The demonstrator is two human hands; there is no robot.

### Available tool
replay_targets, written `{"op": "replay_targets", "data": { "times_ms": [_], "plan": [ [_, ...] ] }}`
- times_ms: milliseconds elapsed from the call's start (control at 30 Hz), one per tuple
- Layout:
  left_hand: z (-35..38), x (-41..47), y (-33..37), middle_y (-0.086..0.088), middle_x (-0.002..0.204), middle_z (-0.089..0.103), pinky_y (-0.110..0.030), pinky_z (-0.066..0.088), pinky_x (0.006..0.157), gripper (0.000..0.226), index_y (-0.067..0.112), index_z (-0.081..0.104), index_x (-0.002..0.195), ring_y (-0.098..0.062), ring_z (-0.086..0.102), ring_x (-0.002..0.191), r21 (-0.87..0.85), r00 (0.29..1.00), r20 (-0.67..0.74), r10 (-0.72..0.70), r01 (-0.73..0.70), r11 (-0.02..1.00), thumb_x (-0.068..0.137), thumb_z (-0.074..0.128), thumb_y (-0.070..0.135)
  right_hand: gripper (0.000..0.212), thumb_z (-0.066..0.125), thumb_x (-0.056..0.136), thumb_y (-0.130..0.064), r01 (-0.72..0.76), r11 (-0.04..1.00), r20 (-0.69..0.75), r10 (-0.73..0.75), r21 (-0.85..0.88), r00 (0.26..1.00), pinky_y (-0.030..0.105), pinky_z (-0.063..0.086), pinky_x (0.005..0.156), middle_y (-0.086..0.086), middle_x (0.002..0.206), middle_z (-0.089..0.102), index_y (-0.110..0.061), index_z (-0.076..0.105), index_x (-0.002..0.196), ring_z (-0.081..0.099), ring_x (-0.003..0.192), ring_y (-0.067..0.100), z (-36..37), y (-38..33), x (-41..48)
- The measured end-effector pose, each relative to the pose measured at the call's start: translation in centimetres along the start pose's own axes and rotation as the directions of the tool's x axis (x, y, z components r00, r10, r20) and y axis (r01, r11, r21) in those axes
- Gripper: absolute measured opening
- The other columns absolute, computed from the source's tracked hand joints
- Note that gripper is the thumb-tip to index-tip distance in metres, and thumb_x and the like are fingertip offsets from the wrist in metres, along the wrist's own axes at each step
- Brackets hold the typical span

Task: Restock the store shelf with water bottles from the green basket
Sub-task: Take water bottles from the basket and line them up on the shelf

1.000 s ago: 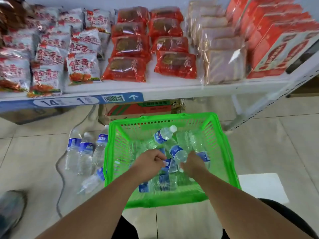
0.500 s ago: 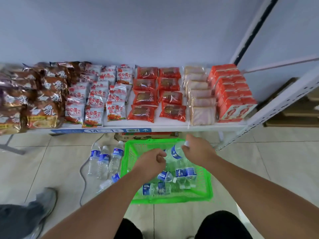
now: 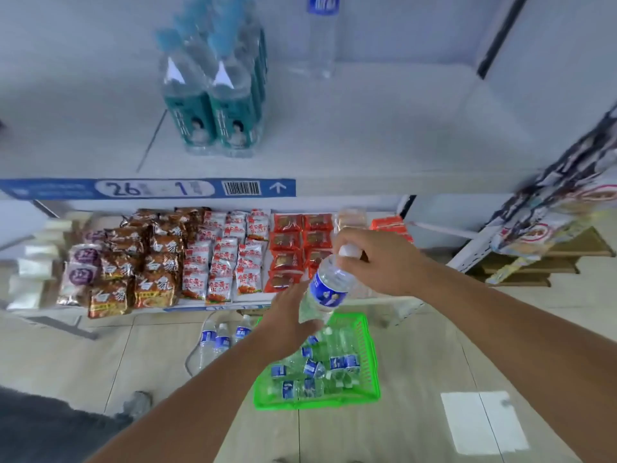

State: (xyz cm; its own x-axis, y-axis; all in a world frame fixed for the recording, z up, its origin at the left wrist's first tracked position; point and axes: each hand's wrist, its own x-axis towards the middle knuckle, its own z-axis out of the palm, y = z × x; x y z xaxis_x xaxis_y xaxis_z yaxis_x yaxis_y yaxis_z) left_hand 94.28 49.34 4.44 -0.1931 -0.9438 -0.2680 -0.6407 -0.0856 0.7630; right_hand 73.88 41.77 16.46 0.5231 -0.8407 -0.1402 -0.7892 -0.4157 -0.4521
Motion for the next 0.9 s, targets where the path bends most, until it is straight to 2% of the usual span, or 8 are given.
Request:
{"op": "replay_targets", "data": {
  "times_ms": [67, 133, 300, 500, 633, 700, 833, 900],
  "plan": [
    [-2.6, -1.8, 2.6, 0.033, 0.126, 0.057, -0.018, 0.043, 0.098, 0.06, 0.044, 0.047, 0.138, 0.008, 0.054, 0.116, -0.086, 0.998, 0.02, 0.065, -0.063, 0.994, 0.09, 0.075, 0.019, 0.003, 0.057, 0.097, -0.035, 0.089, 0.995, 0.024, -0.09, 0.055, 0.996, 0.032, 0.041, 0.066, -0.009, 0.079, 0.061, -0.038, 0.057, 0.099, 0.054, 0.068, 0.005, -4.1, -2.6, -0.9],
    [-4.5, -3.3, 4.5, 0.037, 0.124, 0.057, -0.007, 0.04, 0.091, 0.056, 0.043, 0.047, 0.135, 0.016, 0.053, 0.115, -0.123, 0.992, 0.028, 0.126, -0.122, 0.985, 0.092, 0.075, 0.019, 0.009, 0.057, 0.097, -0.032, 0.134, 0.988, 0.038, -0.137, 0.08, 0.99, 0.034, 0.046, 0.074, -0.009, 0.095, 0.066, -0.035, 0.062, 0.104, 0.059, 0.079, 0.014, -7.4, -5.1, -1.8],
    [-8.6, -5.6, 8.4, 0.028, 0.139, 0.055, -0.03, 0.045, 0.108, 0.067, 0.045, 0.042, 0.145, 0.007, 0.053, 0.127, -0.184, 0.979, 0.034, 0.201, -0.192, 0.964, 0.088, 0.078, 0.042, 0.013, 0.054, 0.102, -0.029, 0.24, 0.971, 0.001, -0.24, -0.006, 0.971, 0.033, 0.047, 0.081, -0.012, 0.105, 0.063, -0.04, 0.059, 0.108, 0.054, 0.093, 0.01, -13.4, -9.4, -3.8],
    [-10.8, -6.7, 13.0, 0.022, 0.12, 0.067, -0.02, 0.051, 0.093, 0.055, 0.05, 0.052, 0.125, 0.007, 0.064, 0.108, -0.137, 0.955, -0.106, 0.277, -0.29, 0.947, 0.082, 0.083, 0.033, 0.017, 0.053, 0.103, -0.022, 0.277, 0.961, -0.131, -0.271, 0.026, 0.954, 0.025, 0.042, 0.078, -0.008, 0.105, 0.059, -0.037, 0.06, 0.108, 0.054, 0.096, 0.011, -17.7, -12.0, -5.9],
    [-11.3, -6.4, 16.3, 0.024, 0.121, 0.057, -0.021, 0.049, 0.087, 0.065, 0.043, 0.05, 0.13, 0.004, 0.06, 0.104, -0.006, 0.924, -0.262, 0.278, -0.29, 0.957, 0.073, 0.081, 0.056, 0.011, 0.061, 0.098, -0.03, 0.237, 0.95, -0.363, -0.153, 0.201, 0.919, 0.021, 0.048, 0.077, -0.021, 0.103, 0.06, -0.036, 0.059, 0.107, 0.059, 0.098, 0.003, -19.4, -12.3, -6.2],
    [-11.2, -5.5, 18.2, 0.024, 0.12, 0.053, -0.019, 0.046, 0.08, 0.068, 0.039, 0.047, 0.131, 0.004, 0.058, 0.099, 0.036, 0.904, -0.334, 0.266, -0.27, 0.962, 0.074, 0.081, 0.057, 0.022, 0.069, 0.092, -0.04, 0.226, 0.908, -0.453, -0.046, 0.353, 0.89, 0.02, 0.049, 0.072, -0.021, 0.098, 0.063, -0.036, 0.058, 0.111, 0.065, 0.092, 0.002, -20.0, -12.2, -5.5],
    [-10.4, -3.2, 22.2, 0.02, 0.113, 0.054, -0.021, 0.05, 0.074, 0.062, 0.036, 0.045, 0.124, -0.001, 0.06, 0.093, 0.037, 0.861, -0.451, 0.233, -0.243, 0.969, 0.076, 0.079, 0.056, 0.055, 0.081, 0.078, -0.05, 0.166, 0.749, -0.481, 0.224, 0.642, 0.848, 0.025, 0.055, 0.073, -0.012, 0.099, 0.068, -0.026, 0.054, 0.119, 0.07, 0.087, 0.007, -19.7, -10.0, -3.3],
    [-9.8, -1.6, 23.6, 0.018, 0.115, 0.054, -0.027, 0.053, 0.076, 0.061, 0.034, 0.045, 0.123, -0.005, 0.061, 0.094, 0.025, 0.856, -0.485, 0.18, -0.192, 0.981, 0.077, 0.077, 0.059, 0.063, 0.081, 0.071, -0.061, 0.136, 0.784, -0.452, 0.198, 0.606, 0.87, 0.033, 0.058, 0.075, -0.01, 0.102, 0.071, -0.026, 0.059, 0.119, 0.071, 0.091, 0.009, -18.8, -7.9, -2.0]
  ]
}}
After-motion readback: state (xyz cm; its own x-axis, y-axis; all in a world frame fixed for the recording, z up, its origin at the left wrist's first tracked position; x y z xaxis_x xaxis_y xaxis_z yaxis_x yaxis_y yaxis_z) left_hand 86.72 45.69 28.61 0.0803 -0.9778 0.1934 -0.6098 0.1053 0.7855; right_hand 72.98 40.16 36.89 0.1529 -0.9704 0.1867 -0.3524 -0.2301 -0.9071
